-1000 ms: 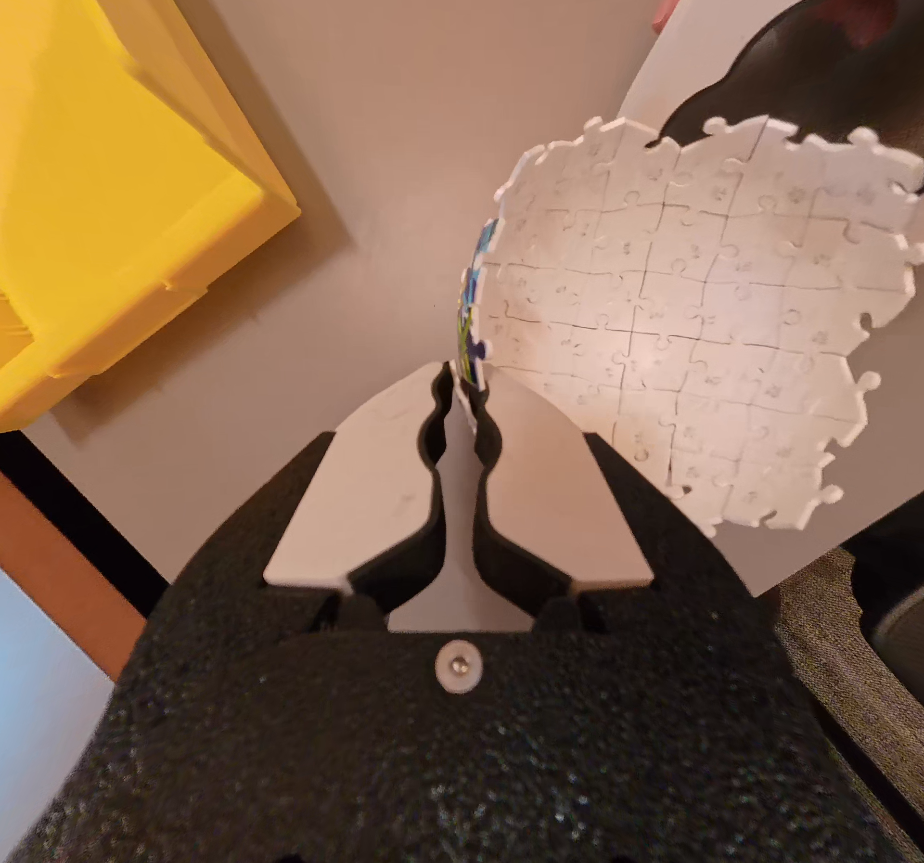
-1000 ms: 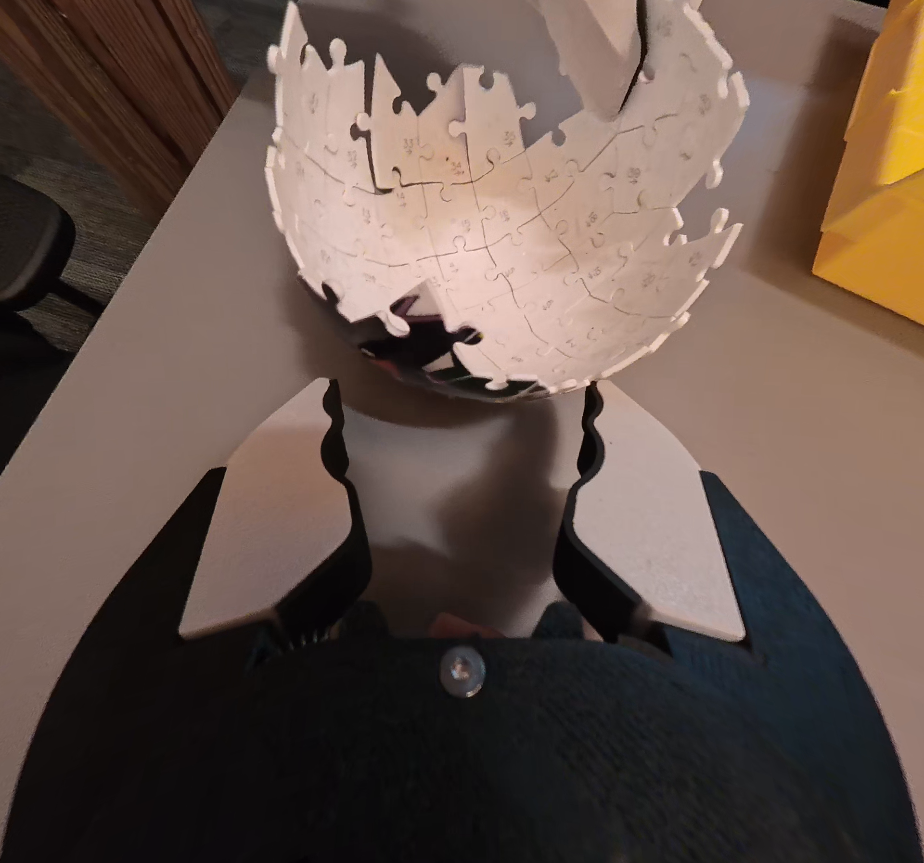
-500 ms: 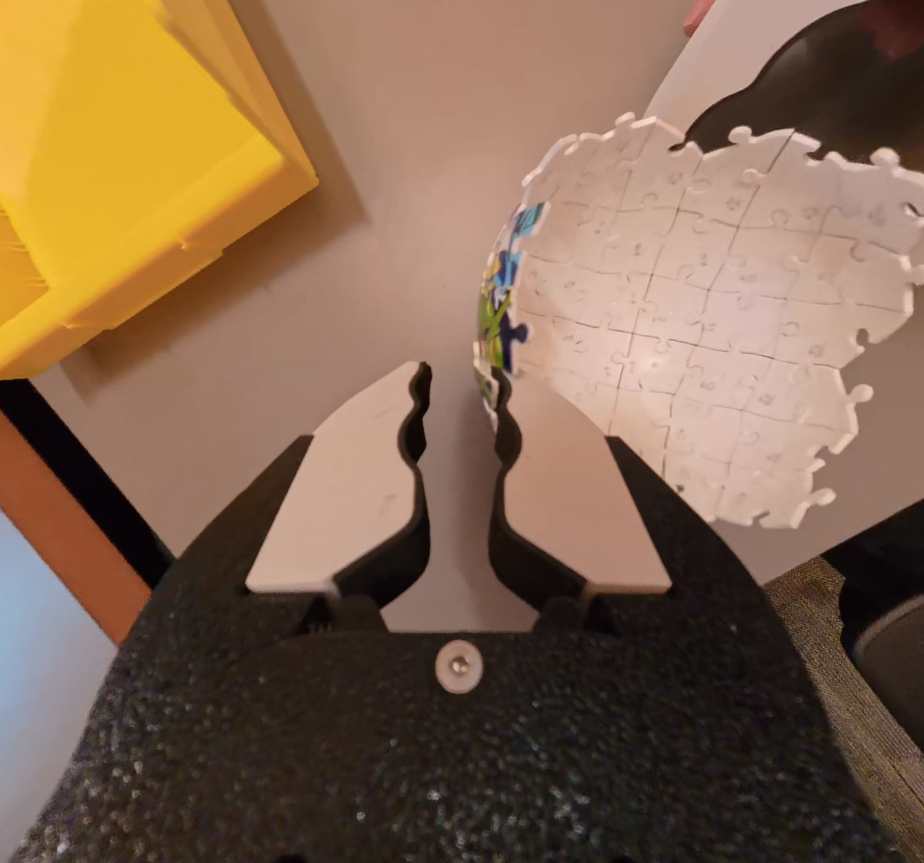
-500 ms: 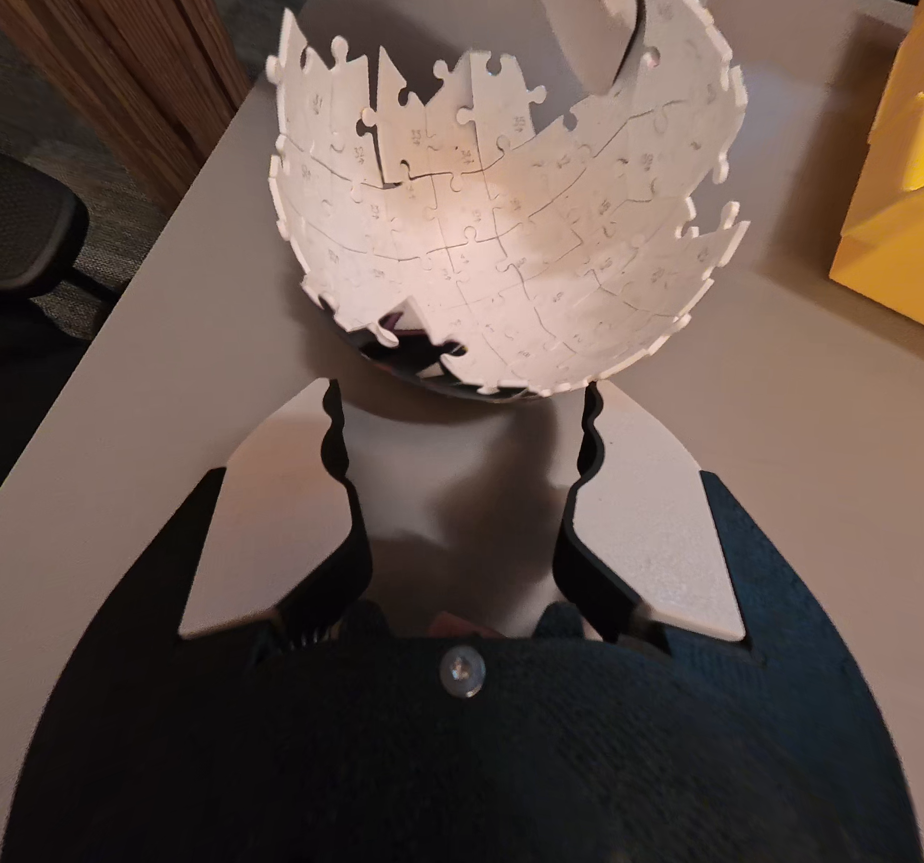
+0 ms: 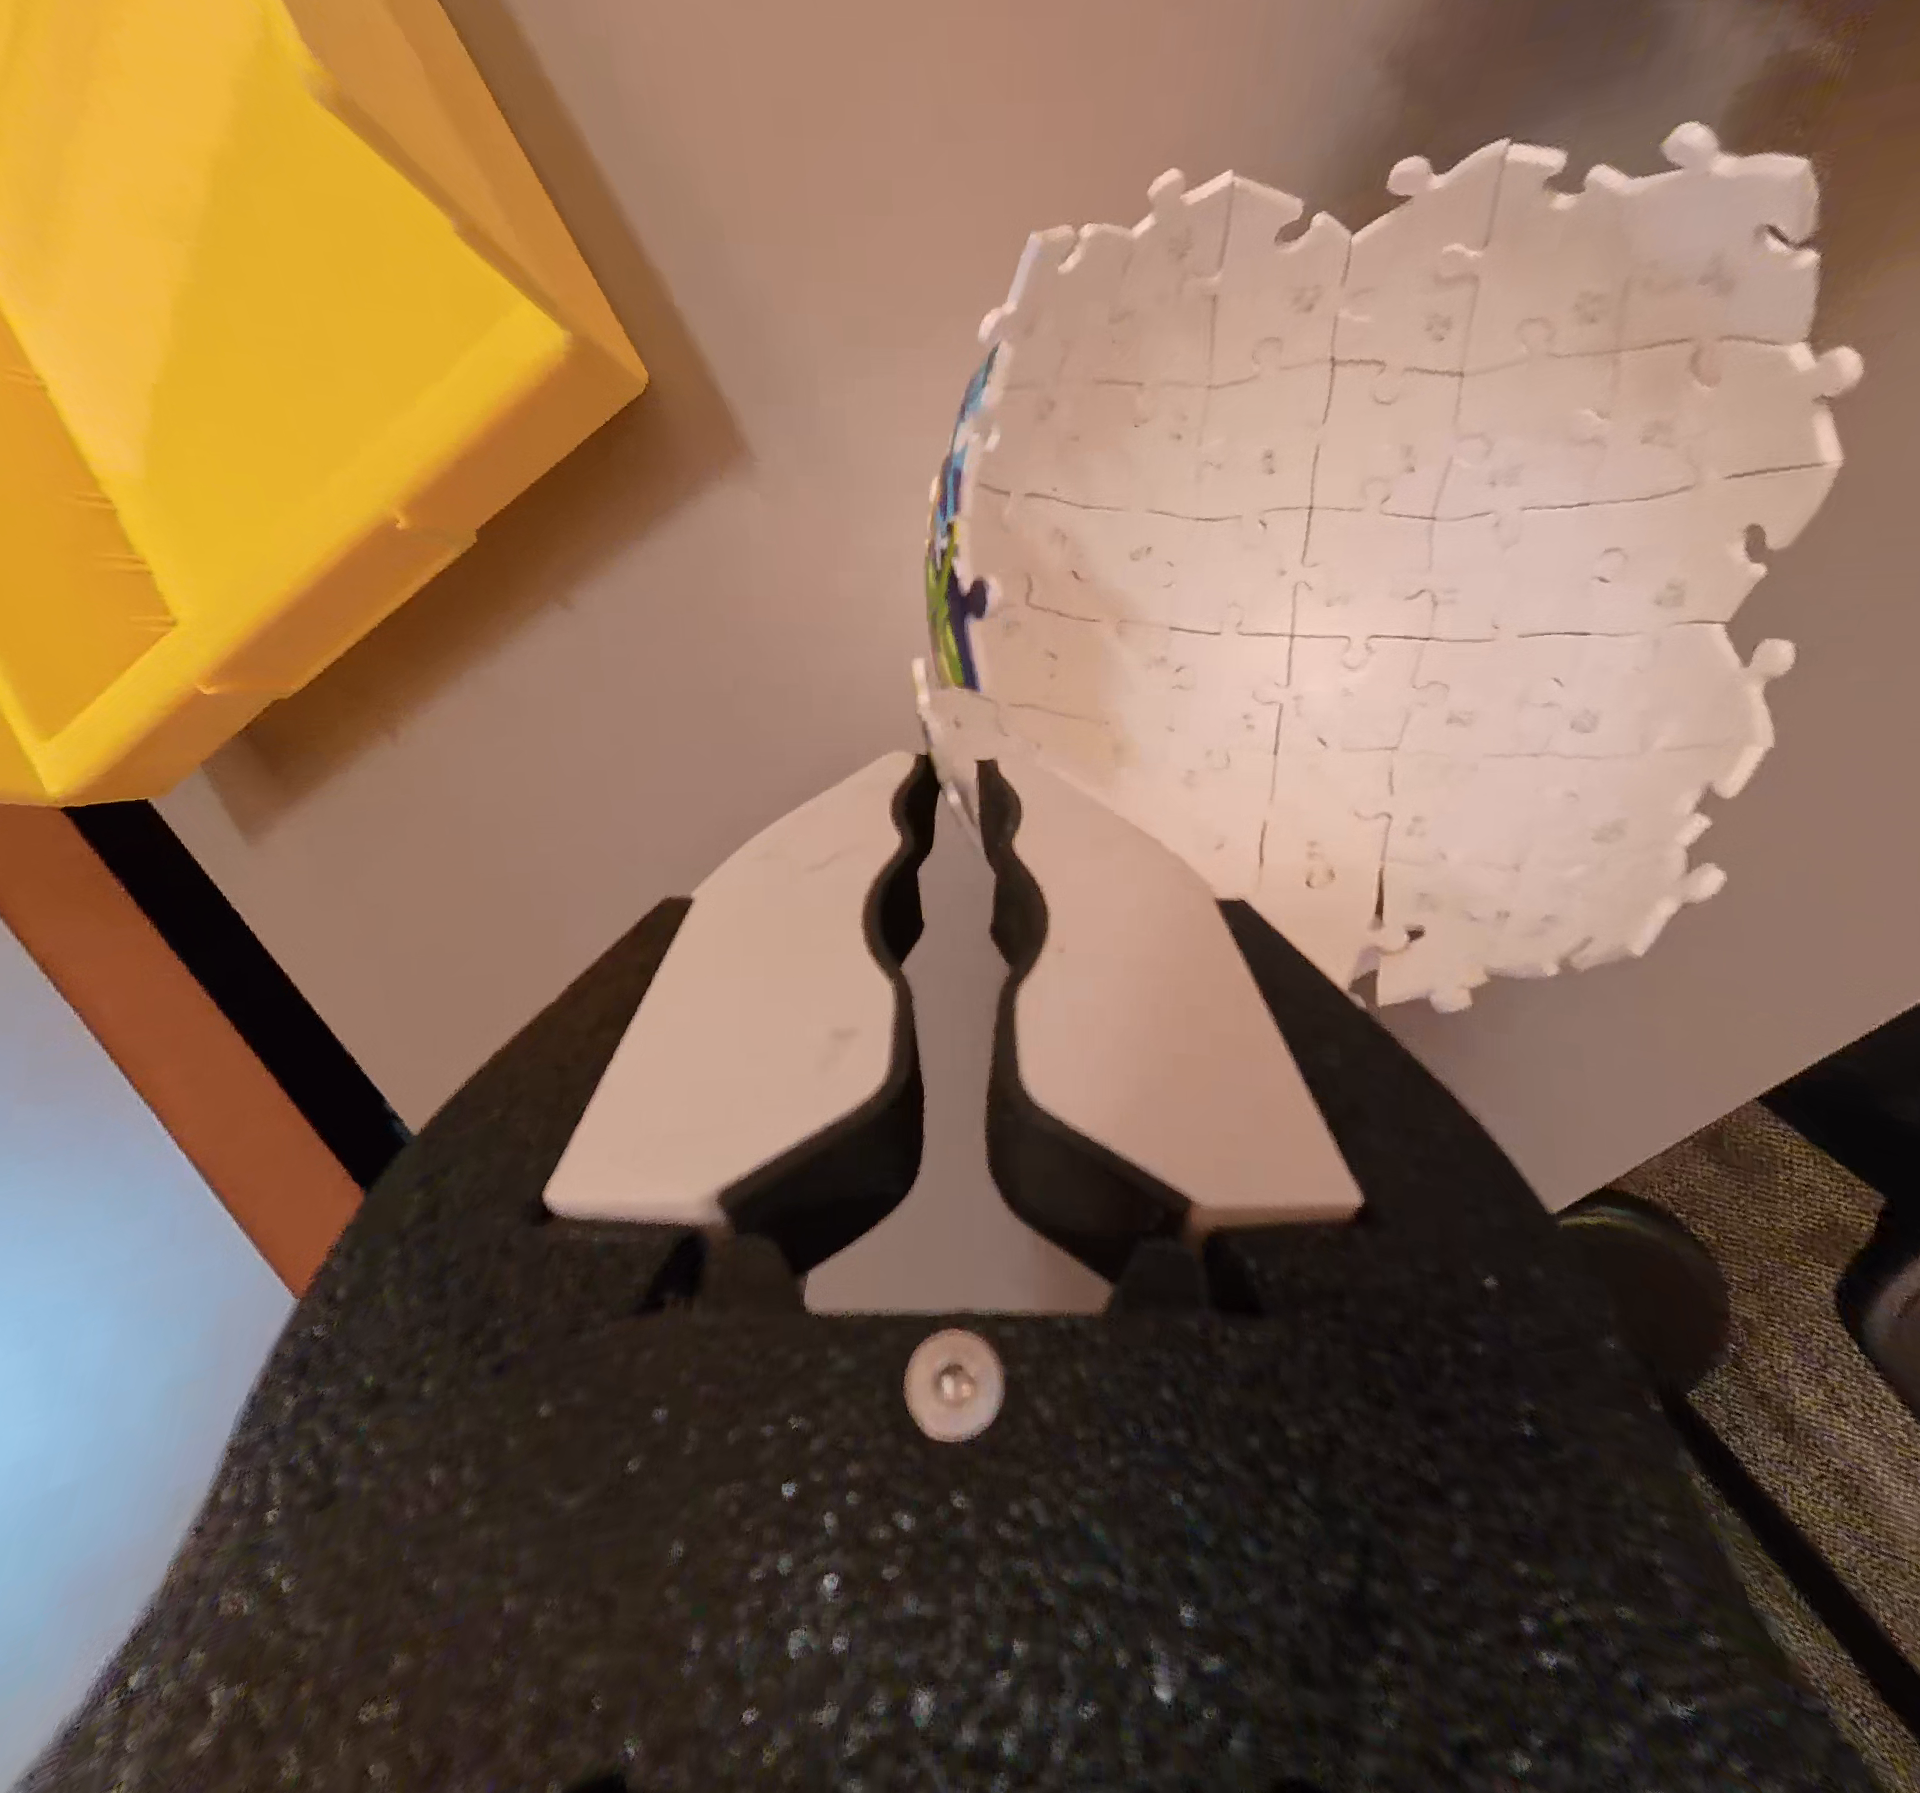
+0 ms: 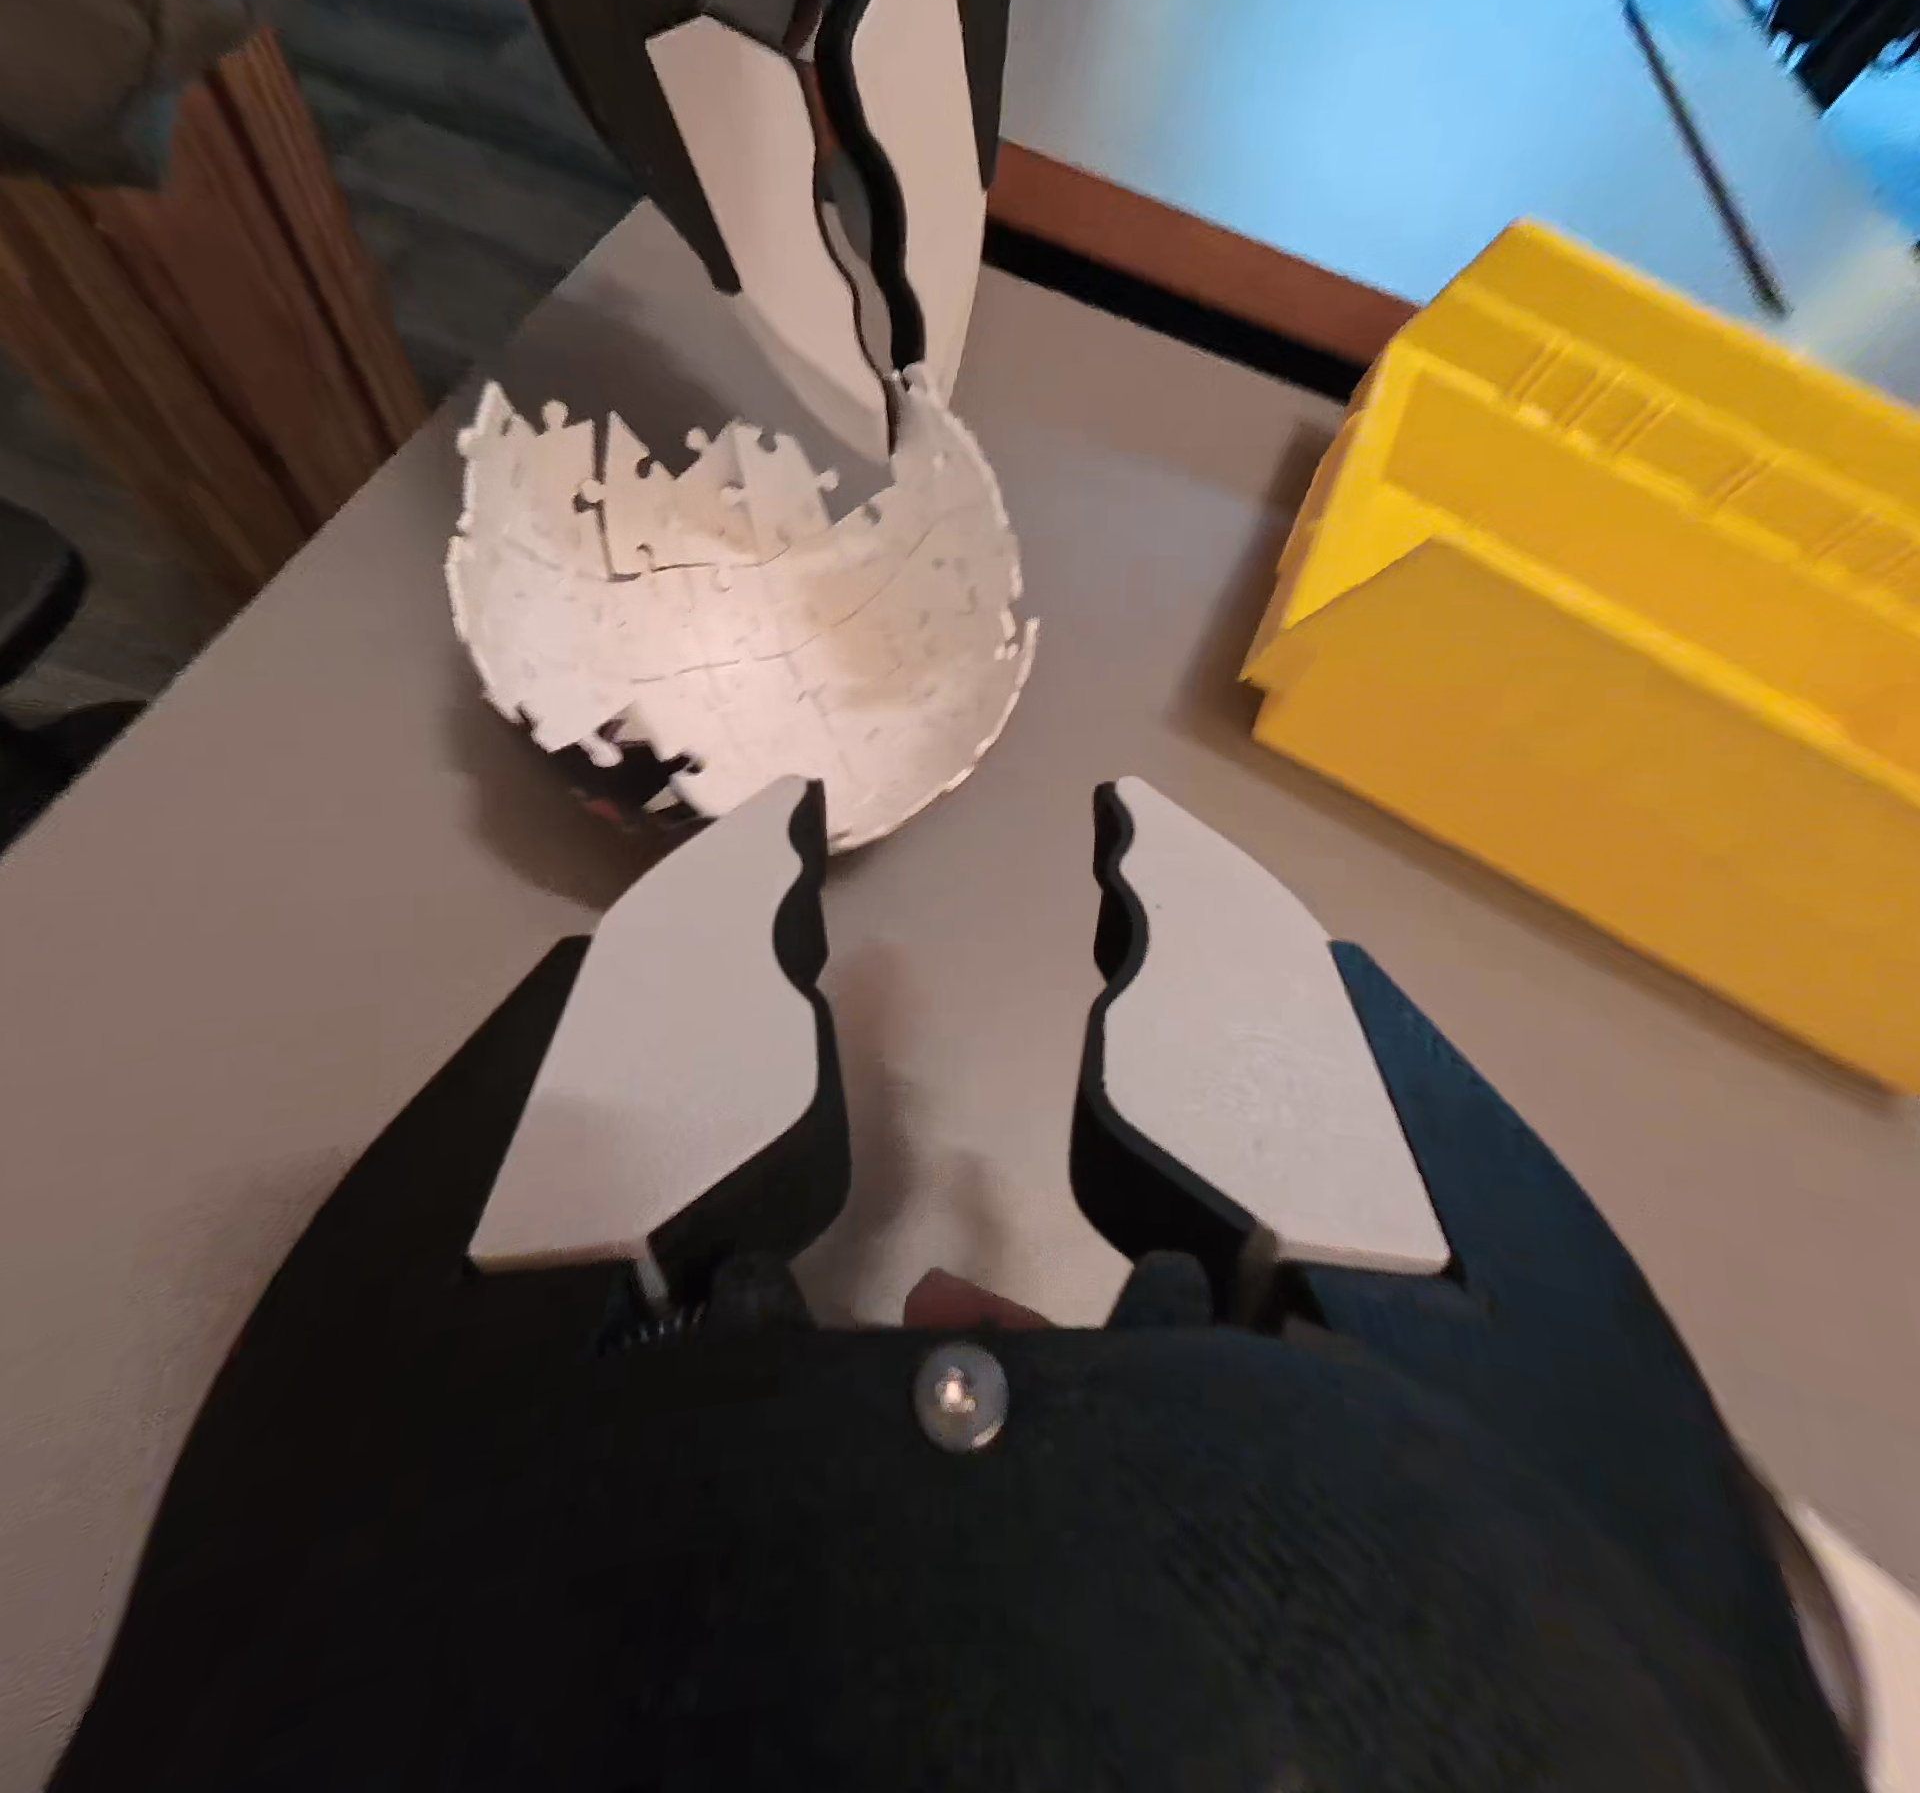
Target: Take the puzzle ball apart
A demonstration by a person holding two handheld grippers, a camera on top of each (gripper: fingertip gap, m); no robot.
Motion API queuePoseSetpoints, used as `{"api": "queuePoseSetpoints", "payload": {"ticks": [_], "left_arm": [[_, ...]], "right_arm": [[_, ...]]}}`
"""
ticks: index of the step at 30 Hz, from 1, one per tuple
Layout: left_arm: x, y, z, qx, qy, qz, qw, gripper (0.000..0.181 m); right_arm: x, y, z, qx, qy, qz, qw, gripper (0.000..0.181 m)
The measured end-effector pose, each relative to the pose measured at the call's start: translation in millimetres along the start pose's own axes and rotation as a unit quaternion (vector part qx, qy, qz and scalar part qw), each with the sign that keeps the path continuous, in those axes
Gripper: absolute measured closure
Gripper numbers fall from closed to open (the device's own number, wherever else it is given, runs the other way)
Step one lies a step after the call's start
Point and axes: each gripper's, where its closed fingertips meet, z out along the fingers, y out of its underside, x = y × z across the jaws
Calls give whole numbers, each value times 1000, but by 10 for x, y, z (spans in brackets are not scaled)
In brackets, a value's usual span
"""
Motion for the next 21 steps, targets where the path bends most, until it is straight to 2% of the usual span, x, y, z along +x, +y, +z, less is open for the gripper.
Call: {"api": "queuePoseSetpoints", "payload": {"ticks": [3,8,15,21], "left_arm": [[-13,17,8,-3,-5,7,1000,175],[-33,22,40,-6,-10,21,1000,175],[-62,5,77,-1,-3,25,1000,177],[-74,-41,106,7,5,24,1000,178]], "right_arm": [[119,-203,164,-5,-1,-55,998,133],[75,-494,473,-19,-78,-112,990,141],[74,-399,758,-89,-129,-140,978,163],[72,-308,858,-120,-127,-153,973,160]]}}
